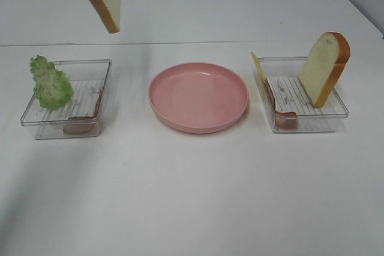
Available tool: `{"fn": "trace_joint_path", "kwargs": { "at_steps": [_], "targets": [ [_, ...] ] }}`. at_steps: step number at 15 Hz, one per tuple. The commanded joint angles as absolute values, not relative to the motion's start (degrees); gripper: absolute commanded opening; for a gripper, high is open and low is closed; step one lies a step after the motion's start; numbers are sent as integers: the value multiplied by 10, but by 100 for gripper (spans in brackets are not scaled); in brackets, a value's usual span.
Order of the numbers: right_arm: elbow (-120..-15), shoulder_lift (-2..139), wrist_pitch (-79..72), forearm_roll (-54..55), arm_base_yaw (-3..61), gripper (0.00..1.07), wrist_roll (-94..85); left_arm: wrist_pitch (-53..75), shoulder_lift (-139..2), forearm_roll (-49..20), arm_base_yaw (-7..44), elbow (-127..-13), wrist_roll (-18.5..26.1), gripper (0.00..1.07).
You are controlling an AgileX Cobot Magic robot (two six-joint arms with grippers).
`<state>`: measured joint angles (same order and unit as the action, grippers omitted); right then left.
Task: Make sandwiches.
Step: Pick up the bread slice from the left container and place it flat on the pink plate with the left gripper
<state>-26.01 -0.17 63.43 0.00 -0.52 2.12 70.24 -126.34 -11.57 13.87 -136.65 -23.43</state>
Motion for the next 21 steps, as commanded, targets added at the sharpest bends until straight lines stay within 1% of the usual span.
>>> {"fn": "trace_joint_path", "kwargs": {
  "at_steps": [1, 2, 3, 4, 7, 8, 9, 11, 13, 18, 20, 21],
  "targets": [
    [-258, -16, 630, 0, -8, 92, 19, 696, -1271, -229, 146, -1368, -187, 0],
    [-258, -16, 630, 0, -8, 92, 19, 682, -1284, -265, 155, -1368, -165, 0],
    [-258, -16, 630, 0, -8, 92, 19, 677, -1291, -276, 162, -1368, -154, 0],
    [-258, -16, 630, 0, -8, 92, 19, 667, -1323, -292, 189, -1368, -127, 0],
    [-258, -16, 630, 0, -8, 92, 19, 651, -1364, -319, 211, -1368, -123, 0],
    [-258, -16, 630, 0, -8, 92, 19, 615, -1399, -357, 228, -1368, -113, 0],
    [-258, -16, 630, 0, -8, 92, 19, 605, -1408, -367, 231, -1368, -108, 0],
    [-258, -16, 630, 0, -8, 92, 19, 568, -1444, -399, 241, -1368, -105, 0],
    [-258, -16, 630, 0, -8, 92, 19, 560, -1459, -410, 241, -1368, -105, 0],
    [-258, -16, 630, 0, -8, 92, 19, 564, -1490, -410, 241, -1368, -110, 0],
    [-258, -16, 630, 0, -8, 92, 19, 570, -1495, -405, 241, -1368, -116, 0],
    [-258, -16, 630, 0, -8, 92, 19, 579, -1497, -402, 241, -1368, -125, 0]
  ]
}}
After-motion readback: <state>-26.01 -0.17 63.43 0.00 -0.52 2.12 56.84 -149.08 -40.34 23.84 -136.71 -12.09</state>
